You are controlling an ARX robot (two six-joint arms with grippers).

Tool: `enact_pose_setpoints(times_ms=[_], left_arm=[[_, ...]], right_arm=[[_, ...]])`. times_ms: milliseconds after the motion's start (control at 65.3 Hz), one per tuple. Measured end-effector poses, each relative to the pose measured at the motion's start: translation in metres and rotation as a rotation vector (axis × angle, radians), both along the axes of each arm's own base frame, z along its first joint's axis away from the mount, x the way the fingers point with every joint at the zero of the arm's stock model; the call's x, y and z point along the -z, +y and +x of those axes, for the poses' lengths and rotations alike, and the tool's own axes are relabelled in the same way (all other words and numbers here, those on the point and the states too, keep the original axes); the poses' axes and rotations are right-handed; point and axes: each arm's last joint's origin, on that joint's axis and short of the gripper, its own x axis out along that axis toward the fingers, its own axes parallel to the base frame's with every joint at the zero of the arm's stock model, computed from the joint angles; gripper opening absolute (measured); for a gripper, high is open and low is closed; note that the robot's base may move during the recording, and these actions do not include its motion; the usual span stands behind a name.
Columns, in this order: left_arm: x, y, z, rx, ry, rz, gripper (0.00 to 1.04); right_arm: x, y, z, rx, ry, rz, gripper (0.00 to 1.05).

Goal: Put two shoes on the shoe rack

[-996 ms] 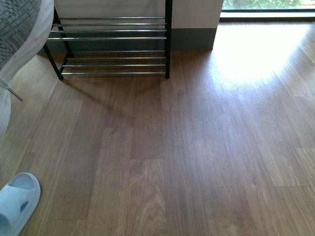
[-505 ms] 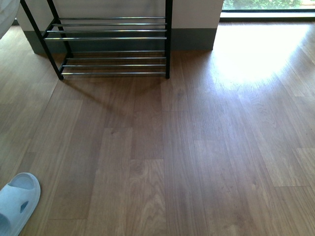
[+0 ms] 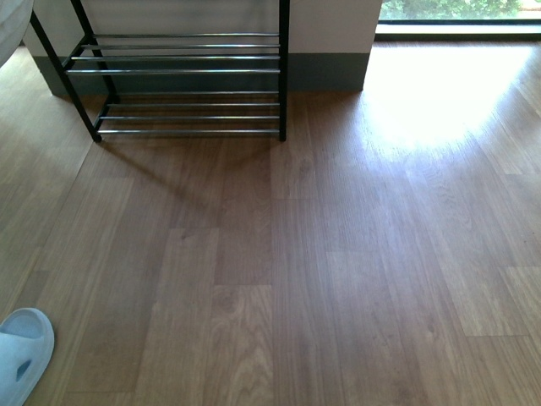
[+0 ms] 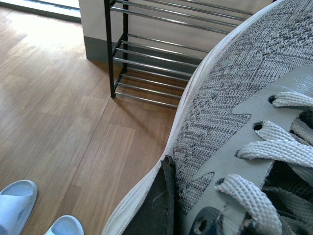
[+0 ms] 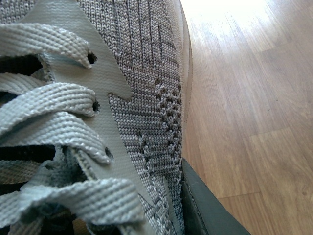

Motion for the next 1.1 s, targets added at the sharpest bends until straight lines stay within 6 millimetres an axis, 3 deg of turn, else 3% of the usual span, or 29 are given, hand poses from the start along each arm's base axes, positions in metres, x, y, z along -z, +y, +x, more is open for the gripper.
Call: enact_pose_setpoints(times_ms=[1103], left_arm=[[0.0007, -0.0009, -0.0003, 0.011, 0.003, -0.006, 0.02]], right_arm=[[0.0002, -0.0006, -0.0001, 0.011, 0.003, -0.004, 0.04]])
